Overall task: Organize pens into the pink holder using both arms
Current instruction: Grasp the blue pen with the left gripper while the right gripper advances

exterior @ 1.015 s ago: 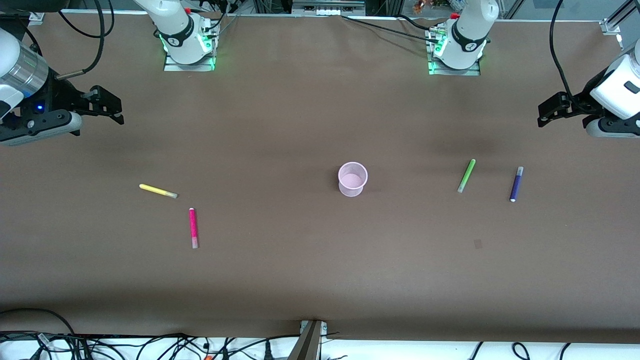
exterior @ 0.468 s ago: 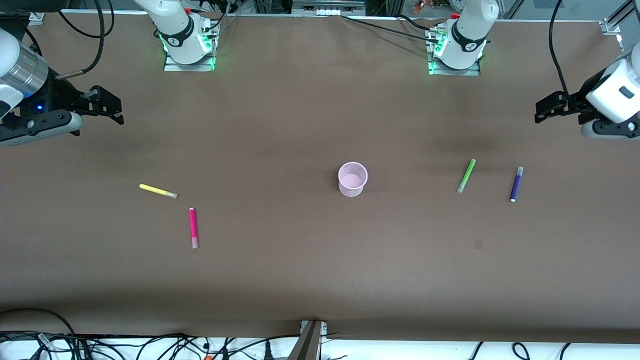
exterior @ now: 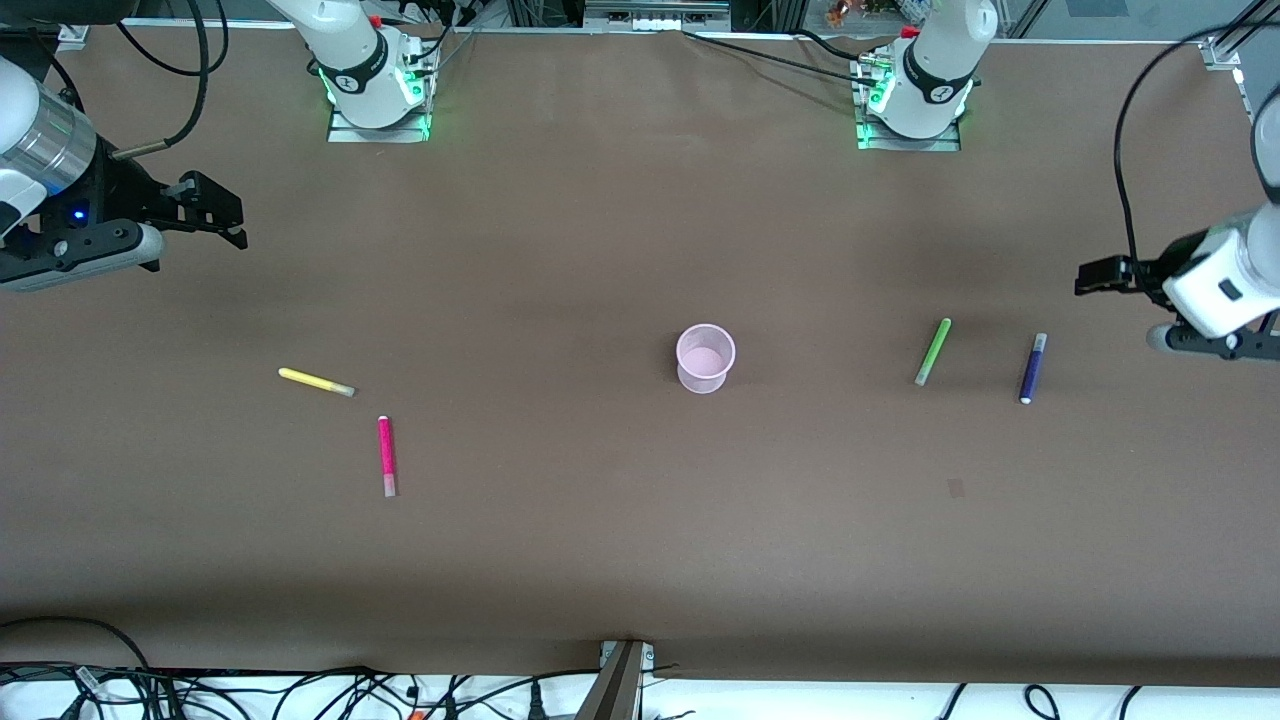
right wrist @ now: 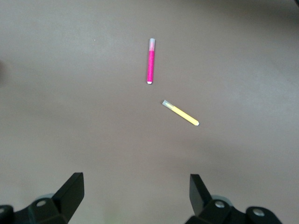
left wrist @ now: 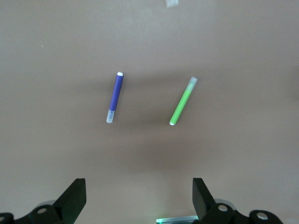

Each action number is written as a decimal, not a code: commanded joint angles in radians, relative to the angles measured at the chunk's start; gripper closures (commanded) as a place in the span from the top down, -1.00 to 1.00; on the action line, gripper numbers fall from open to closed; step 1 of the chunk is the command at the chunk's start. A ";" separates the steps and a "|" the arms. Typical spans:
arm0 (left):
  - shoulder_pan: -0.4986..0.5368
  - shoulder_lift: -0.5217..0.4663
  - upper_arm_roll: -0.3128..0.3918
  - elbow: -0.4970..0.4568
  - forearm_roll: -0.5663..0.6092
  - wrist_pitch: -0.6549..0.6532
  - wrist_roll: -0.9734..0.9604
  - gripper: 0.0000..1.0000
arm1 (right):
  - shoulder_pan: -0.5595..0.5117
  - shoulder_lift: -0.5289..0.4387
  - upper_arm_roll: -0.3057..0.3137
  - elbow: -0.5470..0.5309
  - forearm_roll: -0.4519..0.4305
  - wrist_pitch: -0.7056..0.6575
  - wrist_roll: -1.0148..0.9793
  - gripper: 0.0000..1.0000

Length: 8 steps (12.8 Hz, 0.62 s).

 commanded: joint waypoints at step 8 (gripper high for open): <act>0.042 0.229 -0.016 -0.113 0.135 0.305 0.264 1.00 | -0.017 -0.003 0.016 0.008 -0.001 -0.016 0.010 1.00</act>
